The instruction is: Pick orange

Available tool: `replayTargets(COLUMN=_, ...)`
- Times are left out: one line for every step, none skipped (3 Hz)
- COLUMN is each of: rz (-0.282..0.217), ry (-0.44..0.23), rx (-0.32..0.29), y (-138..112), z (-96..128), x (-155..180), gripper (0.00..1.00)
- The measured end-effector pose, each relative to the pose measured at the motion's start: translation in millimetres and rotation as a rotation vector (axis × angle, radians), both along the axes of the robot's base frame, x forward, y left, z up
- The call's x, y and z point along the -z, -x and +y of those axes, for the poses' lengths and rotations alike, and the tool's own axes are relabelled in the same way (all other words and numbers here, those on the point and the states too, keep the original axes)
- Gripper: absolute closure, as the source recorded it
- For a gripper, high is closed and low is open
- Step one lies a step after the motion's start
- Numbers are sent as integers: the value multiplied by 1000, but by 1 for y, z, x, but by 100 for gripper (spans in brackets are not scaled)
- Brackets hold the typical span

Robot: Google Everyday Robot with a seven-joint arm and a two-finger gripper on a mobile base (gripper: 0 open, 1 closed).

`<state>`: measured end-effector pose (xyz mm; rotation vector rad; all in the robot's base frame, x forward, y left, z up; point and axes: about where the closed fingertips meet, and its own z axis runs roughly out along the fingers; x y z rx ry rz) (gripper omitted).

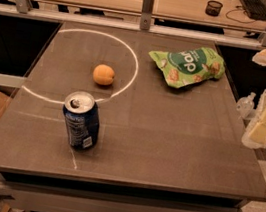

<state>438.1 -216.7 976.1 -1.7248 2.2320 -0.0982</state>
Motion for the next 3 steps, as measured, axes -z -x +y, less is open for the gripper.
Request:
replayTargets(rz=0, ry=0, rx=0, y=0, z=0, x=0, gripper=0)
replayTargets(rz=-8, ry=-41, rx=-10, y=-2, z=3, x=-2, gripper=0)
replayTargets(rz=-38, ry=-131, rx=21, y=-27, z=17, x=-2, gripper=0)
